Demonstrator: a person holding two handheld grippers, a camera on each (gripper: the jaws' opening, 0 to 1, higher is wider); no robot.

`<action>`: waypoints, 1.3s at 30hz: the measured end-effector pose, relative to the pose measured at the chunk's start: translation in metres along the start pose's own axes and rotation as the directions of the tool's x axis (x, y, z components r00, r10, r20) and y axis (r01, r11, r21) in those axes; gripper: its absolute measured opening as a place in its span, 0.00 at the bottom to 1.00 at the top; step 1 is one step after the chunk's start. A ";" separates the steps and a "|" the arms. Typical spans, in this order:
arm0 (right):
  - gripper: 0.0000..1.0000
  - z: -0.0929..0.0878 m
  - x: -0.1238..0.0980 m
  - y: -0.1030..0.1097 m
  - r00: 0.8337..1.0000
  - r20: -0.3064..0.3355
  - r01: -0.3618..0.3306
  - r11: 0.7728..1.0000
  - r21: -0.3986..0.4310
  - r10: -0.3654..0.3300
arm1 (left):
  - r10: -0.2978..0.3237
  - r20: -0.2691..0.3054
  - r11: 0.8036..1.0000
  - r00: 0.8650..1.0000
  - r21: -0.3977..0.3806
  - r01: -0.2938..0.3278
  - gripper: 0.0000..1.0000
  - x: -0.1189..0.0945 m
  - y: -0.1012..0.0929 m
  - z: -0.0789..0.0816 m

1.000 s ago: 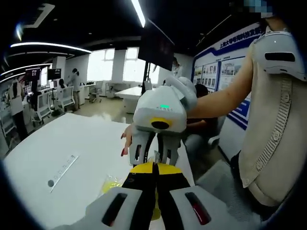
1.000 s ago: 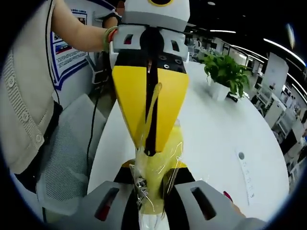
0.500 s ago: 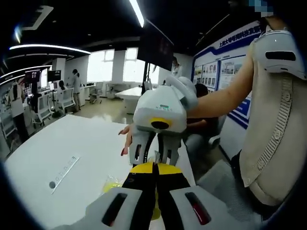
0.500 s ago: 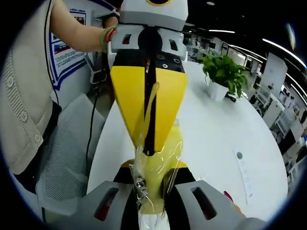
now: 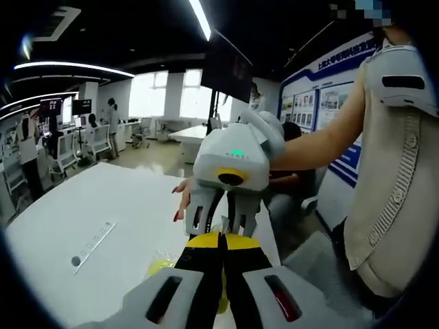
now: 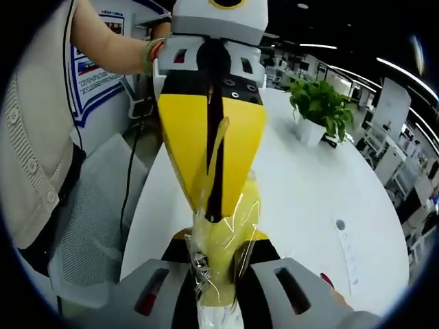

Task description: Compare the silicone blocks by pressing each to a similar depth, holding the contact briefly, and releasing to observe deformation and rebound differences across the visible hardness samples.

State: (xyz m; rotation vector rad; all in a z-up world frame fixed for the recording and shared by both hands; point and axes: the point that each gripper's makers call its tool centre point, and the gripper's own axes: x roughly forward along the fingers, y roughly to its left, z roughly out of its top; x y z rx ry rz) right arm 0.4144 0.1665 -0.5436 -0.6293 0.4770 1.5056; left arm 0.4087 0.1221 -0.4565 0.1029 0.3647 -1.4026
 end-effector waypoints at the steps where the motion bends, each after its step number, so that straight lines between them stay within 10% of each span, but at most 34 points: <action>1: 0.09 0.001 0.000 0.001 1.000 0.001 -0.005 1.000 0.013 0.005 | 0.007 0.002 1.000 1.000 0.004 -0.007 0.00 0.000 0.001 0.001; 39: 0.50 0.017 0.000 -0.009 0.991 0.043 0.128 0.992 0.010 -0.128 | 0.058 0.044 0.997 0.997 -0.054 -0.055 0.00 -0.017 0.015 -0.006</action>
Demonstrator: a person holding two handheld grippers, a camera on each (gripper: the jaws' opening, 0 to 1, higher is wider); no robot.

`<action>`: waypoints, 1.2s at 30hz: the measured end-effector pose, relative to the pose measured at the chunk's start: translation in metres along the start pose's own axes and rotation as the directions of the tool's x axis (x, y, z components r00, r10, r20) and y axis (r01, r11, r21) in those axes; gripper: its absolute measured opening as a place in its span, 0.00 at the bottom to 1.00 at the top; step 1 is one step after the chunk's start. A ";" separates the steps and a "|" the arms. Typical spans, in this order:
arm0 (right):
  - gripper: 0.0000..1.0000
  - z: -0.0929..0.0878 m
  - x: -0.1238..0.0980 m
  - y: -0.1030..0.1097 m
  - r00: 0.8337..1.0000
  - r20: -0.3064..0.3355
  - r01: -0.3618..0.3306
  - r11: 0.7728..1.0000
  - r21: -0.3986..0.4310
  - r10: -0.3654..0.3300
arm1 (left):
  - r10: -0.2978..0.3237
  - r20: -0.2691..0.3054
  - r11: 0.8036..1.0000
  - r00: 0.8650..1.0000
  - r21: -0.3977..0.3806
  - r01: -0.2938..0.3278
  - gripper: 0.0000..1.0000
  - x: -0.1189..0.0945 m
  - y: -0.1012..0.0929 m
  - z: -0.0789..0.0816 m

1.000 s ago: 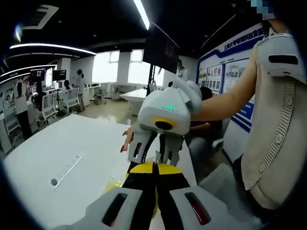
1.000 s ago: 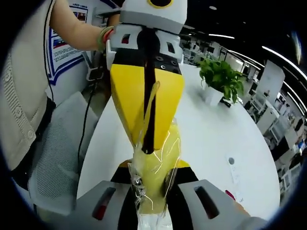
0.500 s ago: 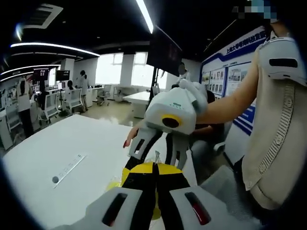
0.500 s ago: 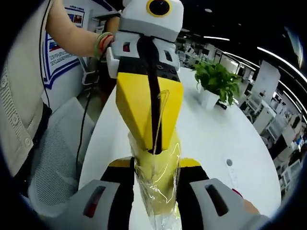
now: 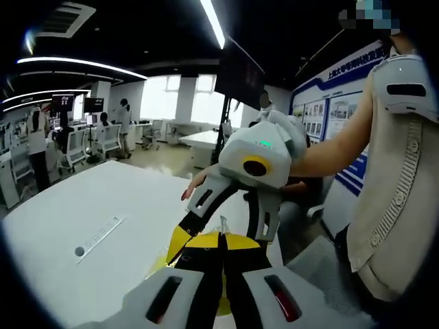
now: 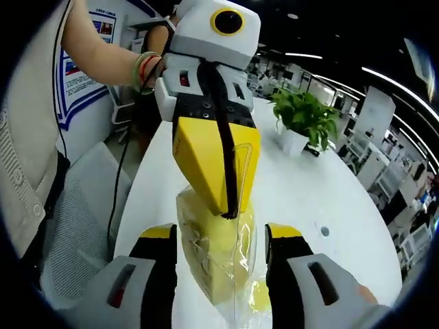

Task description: Compare the silicone blocks by pressing each to a similar depth, holding the contact briefly, and releasing to observe deformation and rebound differences across the visible hardness samples.

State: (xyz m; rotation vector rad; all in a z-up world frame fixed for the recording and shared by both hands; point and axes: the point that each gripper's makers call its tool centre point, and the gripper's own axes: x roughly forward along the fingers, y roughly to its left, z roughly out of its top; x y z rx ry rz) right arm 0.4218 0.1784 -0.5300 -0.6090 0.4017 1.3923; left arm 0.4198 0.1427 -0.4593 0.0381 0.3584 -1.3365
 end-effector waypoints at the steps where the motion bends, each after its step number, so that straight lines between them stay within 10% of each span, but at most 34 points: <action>1: 0.51 0.000 -0.001 0.000 1.000 0.000 0.005 1.000 0.004 -0.005 | -0.003 0.002 1.000 1.000 -0.008 0.003 0.00 0.000 0.000 -0.001; 22: 0.60 -0.015 -0.016 -0.006 0.986 0.036 0.157 0.974 0.164 -0.165 | 0.037 -0.014 0.996 0.999 -0.085 -0.038 0.00 -0.002 0.017 -0.029; 36: 0.61 -0.038 -0.045 0.000 0.920 0.066 0.333 0.860 0.387 -0.386 | 0.176 -0.014 0.955 0.984 -0.240 -0.175 0.00 -0.005 0.053 -0.063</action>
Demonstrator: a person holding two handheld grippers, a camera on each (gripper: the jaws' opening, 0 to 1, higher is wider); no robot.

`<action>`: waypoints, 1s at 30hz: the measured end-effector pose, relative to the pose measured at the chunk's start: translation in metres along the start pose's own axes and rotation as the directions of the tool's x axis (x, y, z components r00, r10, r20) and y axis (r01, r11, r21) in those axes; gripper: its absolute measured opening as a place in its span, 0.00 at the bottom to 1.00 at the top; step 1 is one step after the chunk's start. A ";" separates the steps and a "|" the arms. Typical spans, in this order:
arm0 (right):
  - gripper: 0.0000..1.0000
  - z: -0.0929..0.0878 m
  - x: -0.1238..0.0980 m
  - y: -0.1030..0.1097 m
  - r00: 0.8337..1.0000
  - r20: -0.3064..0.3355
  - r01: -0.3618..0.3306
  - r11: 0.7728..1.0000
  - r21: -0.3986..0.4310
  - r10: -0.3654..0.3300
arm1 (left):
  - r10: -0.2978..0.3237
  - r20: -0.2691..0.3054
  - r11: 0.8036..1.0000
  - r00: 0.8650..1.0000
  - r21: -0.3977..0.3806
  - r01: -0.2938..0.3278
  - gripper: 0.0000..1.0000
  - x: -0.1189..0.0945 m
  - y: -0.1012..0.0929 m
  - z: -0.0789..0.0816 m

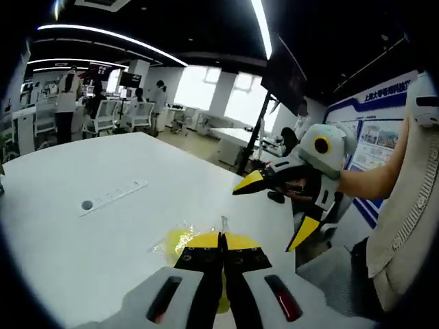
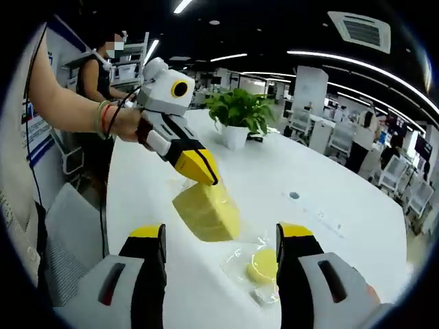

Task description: Compare the silicone blocks by pressing each to a similar depth, holding the contact briefly, and releasing to observe deformation and rebound differences across the visible hardness samples.

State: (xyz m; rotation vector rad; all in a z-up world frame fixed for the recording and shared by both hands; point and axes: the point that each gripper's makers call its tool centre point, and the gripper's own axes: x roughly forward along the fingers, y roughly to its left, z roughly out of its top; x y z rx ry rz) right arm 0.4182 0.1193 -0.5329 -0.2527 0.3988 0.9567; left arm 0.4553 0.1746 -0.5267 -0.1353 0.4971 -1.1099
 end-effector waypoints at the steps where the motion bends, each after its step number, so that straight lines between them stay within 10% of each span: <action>1: 0.61 -0.006 -0.004 -0.002 1.000 -0.007 0.031 0.999 0.023 -0.031 | 0.009 0.003 1.000 1.000 -0.013 -0.008 0.00 0.000 0.003 -0.001; 19: 0.72 -0.054 -0.044 0.005 0.970 -0.012 0.242 0.957 0.162 -0.244 | 0.092 0.000 0.989 0.996 -0.120 -0.091 0.00 0.010 0.036 -0.036; 30: 0.62 -0.077 -0.068 0.023 0.956 -0.034 0.292 0.934 0.209 -0.291 | 0.153 0.048 0.949 0.987 -0.288 -0.133 0.00 0.010 0.068 -0.052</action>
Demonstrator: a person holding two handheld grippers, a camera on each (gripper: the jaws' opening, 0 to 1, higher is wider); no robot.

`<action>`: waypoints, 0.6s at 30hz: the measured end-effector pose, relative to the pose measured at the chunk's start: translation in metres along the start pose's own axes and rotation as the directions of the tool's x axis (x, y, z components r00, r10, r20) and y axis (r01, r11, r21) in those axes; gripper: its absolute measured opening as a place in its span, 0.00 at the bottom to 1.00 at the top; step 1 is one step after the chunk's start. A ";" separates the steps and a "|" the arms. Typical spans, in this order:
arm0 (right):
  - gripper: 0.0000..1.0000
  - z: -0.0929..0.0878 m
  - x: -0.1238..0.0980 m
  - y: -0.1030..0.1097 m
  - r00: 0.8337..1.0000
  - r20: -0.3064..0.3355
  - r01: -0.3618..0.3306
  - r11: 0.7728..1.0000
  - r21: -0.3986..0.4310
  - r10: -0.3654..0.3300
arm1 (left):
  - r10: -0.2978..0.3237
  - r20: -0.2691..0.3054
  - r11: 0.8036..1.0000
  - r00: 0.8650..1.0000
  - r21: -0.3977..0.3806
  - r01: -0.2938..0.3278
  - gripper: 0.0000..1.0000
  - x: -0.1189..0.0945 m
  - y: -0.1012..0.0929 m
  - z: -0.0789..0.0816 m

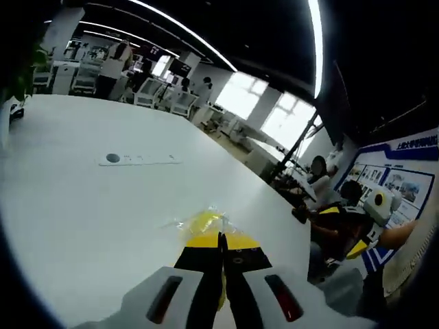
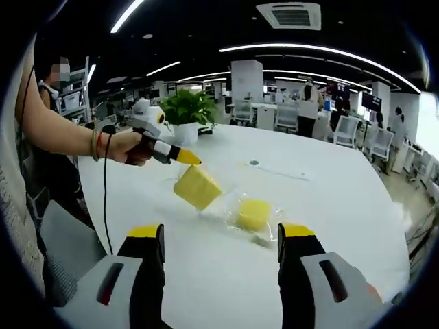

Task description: Compare the silicone blocks by pressing each to a similar depth, holding the contact briefly, and releasing to observe deformation and rebound differences across the visible hardness samples.

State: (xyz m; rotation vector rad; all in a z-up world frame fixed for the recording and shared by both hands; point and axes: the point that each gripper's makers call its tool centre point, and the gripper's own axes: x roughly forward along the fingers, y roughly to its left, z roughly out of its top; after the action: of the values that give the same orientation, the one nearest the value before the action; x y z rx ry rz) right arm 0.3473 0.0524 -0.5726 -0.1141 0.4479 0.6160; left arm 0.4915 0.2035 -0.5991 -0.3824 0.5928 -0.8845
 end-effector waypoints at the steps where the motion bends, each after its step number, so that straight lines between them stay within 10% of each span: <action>1: 0.62 -0.003 -0.005 0.003 1.000 0.002 -0.002 1.000 0.008 0.002 | 0.017 -0.014 1.000 1.000 0.011 -0.017 0.00 0.001 0.005 -0.003; 7: 0.61 -0.032 -0.018 0.011 0.998 -0.065 0.007 1.000 -0.003 -0.007 | 0.050 0.017 0.998 0.999 0.022 -0.051 0.00 0.002 0.019 0.005; 18: 0.62 -0.034 -0.028 0.003 0.997 -0.074 0.027 1.000 0.006 -0.027 | 0.184 -0.004 0.982 0.983 0.041 -0.183 0.00 0.000 0.072 0.000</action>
State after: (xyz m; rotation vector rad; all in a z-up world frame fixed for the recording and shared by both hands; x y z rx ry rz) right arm 0.3130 0.0320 -0.5911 -0.1359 0.5190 0.5851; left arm 0.5352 0.2452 -0.6379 -0.2829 0.6063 -0.7202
